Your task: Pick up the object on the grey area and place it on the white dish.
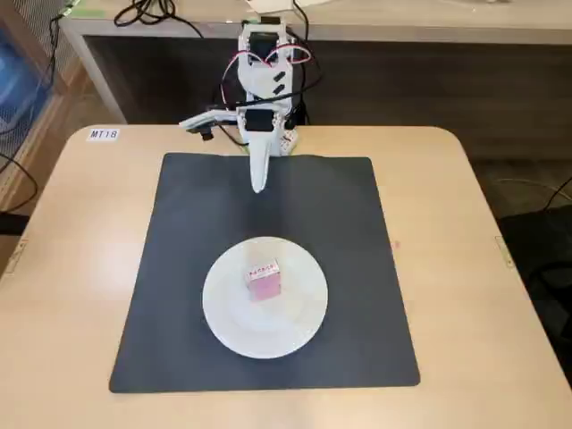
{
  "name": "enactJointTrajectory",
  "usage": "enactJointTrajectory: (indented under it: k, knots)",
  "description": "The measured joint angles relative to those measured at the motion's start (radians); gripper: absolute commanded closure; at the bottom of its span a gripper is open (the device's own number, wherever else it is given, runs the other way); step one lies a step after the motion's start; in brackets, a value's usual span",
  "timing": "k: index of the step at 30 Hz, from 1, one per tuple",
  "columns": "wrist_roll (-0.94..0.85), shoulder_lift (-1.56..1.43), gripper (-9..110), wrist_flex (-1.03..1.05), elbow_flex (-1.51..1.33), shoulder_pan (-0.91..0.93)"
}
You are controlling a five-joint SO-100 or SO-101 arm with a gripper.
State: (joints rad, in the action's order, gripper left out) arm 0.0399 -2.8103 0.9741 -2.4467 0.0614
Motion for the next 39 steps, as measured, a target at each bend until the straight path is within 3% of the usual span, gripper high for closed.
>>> enactJointTrajectory:
  k: [14, 39]
  knots:
    - [-0.023, -0.506, 101, -0.049, -0.558, 0.049]
    - [-0.086, -0.518, 101, -0.107, -0.632, 0.040]
